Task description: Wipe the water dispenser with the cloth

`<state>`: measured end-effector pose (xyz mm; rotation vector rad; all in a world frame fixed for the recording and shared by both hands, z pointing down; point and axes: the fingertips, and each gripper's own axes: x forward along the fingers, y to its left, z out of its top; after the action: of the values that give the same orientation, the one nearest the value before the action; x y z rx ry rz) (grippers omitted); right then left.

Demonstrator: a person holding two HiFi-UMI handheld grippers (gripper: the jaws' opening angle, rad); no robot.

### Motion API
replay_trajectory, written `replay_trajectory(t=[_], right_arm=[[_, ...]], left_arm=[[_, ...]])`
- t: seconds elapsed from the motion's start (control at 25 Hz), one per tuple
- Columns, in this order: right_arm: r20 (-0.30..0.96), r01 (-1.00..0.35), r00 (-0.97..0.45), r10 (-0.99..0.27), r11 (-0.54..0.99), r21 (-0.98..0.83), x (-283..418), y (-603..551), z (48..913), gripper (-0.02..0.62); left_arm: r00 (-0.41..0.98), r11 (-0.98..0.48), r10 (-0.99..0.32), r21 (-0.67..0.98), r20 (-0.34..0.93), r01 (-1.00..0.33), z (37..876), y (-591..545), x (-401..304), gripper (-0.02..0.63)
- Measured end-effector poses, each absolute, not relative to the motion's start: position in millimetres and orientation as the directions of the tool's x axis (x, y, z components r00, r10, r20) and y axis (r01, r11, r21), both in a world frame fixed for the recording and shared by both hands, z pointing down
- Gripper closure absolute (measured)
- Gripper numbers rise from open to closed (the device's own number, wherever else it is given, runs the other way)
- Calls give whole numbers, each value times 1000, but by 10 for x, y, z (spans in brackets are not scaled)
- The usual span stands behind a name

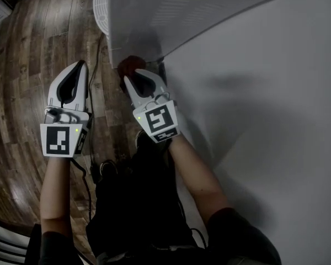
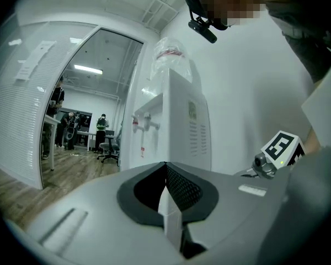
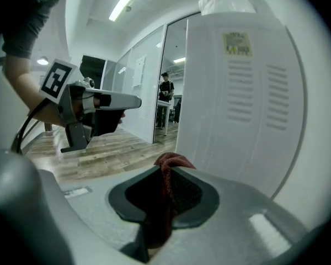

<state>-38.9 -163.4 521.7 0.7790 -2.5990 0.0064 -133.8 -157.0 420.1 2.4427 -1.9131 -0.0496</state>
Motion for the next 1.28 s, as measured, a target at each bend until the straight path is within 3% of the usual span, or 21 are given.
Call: replay_trajectory(t=[0.28, 0.48, 0.72, 0.92, 1.28], right_arm=[[395, -572, -737, -548, 818, 68, -258, -1117, 3978, 549], [371, -624, -728, -577, 781, -11, -125, -739, 3046, 549], [312, -709, -680, -664, 703, -48, 70, -277, 2266, 549], [301, -745, -641, -706, 667, -22, 193, 65, 1897, 549], [331, -785, -583, -742, 620, 7, 632, 607, 1512, 549]], left_arm=[[195, -189, -981, 214, 7, -958, 3016, -1078, -1292, 588], [218, -194, -973, 245, 74, -950, 2333, -686, -1233, 586], [254, -232, -966, 287, 44, -930, 1582, -289, -1119, 586], [373, -342, -925, 280, 65, -897, 1422, 107, -940, 587], [410, -367, -904, 273, 120, -889, 1267, 702, -936, 586]])
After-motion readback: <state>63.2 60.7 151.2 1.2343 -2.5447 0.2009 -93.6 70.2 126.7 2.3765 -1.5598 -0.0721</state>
